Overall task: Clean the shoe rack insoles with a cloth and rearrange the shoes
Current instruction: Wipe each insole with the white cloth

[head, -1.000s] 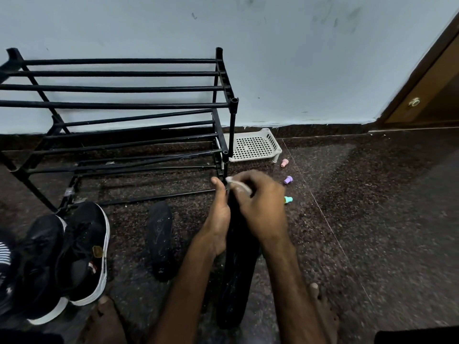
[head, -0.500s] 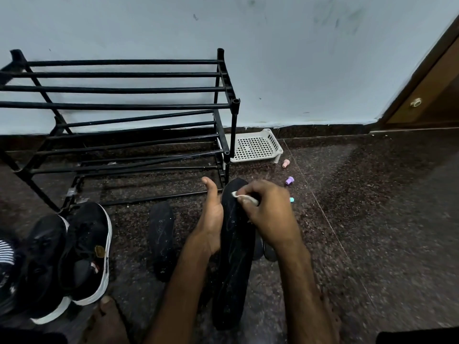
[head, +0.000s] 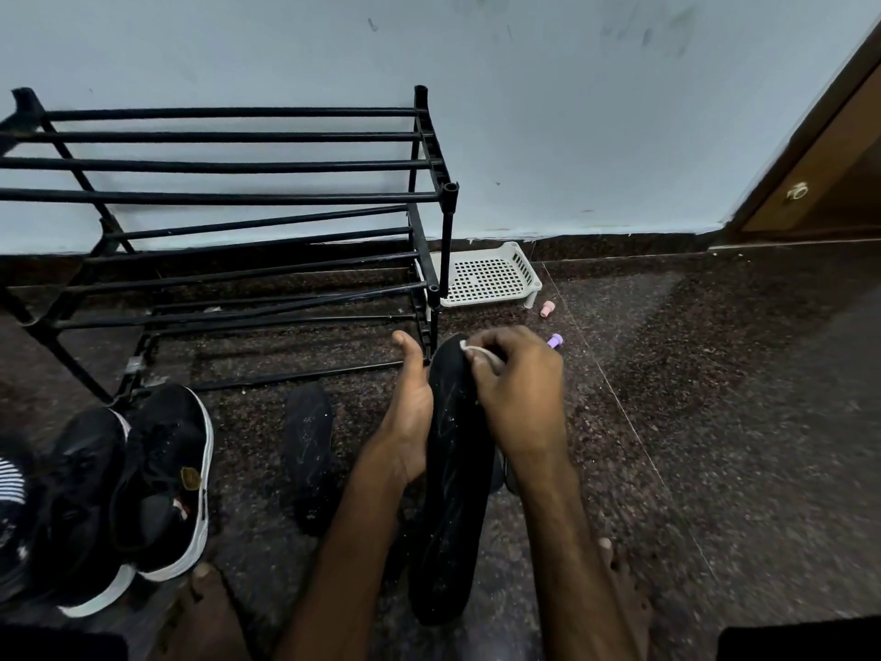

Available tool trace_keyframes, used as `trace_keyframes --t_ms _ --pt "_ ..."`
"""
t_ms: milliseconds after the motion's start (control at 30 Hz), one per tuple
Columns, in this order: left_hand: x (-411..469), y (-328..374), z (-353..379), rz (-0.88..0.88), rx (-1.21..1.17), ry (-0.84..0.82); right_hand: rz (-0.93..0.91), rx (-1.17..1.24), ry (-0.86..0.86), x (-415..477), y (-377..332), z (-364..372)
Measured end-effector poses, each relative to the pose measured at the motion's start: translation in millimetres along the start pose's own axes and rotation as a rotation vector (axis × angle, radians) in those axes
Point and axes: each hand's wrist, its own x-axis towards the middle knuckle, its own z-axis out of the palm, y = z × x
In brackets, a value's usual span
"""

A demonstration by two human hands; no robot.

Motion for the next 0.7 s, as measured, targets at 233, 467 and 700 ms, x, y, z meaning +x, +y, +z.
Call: trace_keyframes --t_ms 233,467,700 --pt "2.0 4.7 -12.1 0.037 0.039 0.091 0.051 -0.013 -0.231 -3.5 -2.4 -3.4" --pt "3.9 3.4 -11.2 0.007 0.020 0.113 -0.035 0.077 -0.305 -1.8 -19.6 0.5" --pt "1.9 4.8 -9.0 0.016 -0.022 0.055 0.021 -0.057 -0.077 -1.1 -9.9 1.5"
